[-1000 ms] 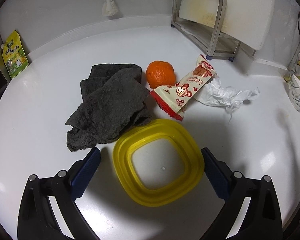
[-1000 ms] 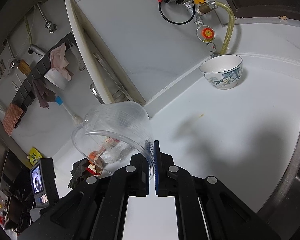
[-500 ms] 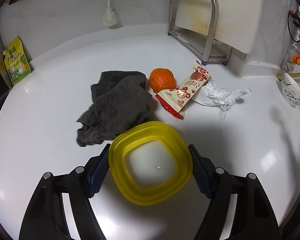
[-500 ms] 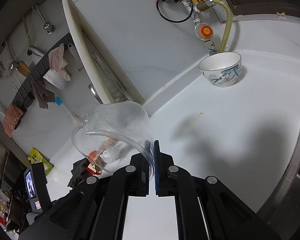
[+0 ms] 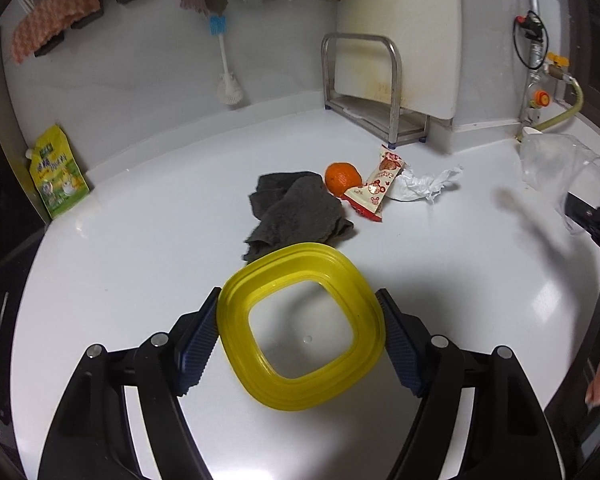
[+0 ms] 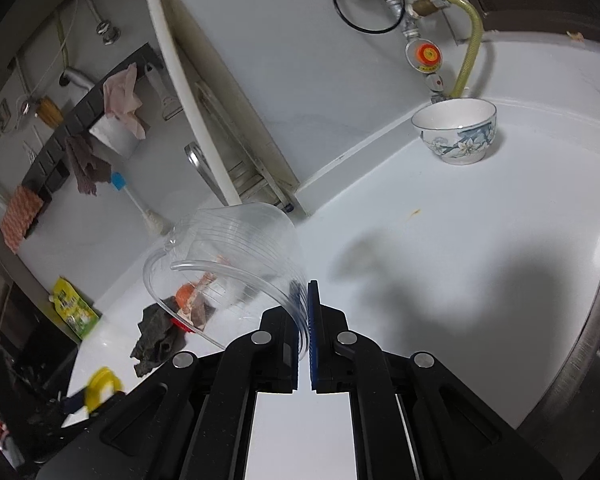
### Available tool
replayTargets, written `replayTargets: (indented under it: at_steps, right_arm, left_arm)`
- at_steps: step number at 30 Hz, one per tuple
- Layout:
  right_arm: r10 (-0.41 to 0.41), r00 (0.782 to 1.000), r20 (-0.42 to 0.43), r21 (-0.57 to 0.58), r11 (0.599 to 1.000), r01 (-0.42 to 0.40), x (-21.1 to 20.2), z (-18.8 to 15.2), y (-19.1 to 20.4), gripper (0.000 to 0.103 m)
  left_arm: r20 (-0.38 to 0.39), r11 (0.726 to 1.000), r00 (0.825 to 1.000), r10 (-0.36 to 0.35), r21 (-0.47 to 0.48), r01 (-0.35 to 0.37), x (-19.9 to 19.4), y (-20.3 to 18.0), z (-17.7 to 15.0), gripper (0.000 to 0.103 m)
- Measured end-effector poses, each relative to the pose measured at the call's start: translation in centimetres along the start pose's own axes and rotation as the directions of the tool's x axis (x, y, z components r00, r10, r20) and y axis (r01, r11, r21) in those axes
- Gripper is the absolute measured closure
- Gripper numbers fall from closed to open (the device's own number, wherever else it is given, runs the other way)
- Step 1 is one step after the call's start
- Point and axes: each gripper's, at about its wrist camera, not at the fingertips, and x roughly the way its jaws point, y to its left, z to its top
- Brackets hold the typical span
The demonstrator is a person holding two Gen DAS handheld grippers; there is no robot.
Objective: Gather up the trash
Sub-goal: 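Carry the yellow lid and clear cup over the grey bin with both tools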
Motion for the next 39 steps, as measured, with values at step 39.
replayTargets:
  at_steps: [39]
  right_arm:
    - [-0.127,0.991,-0.029,-0.141,0.983,0.122,-22.5,-26.7,14.1,0.099]
  left_arm:
    - [0.084,0.967,0.967,-0.242,0.100,0.234,-15.8,8.4,-20.8,0.030]
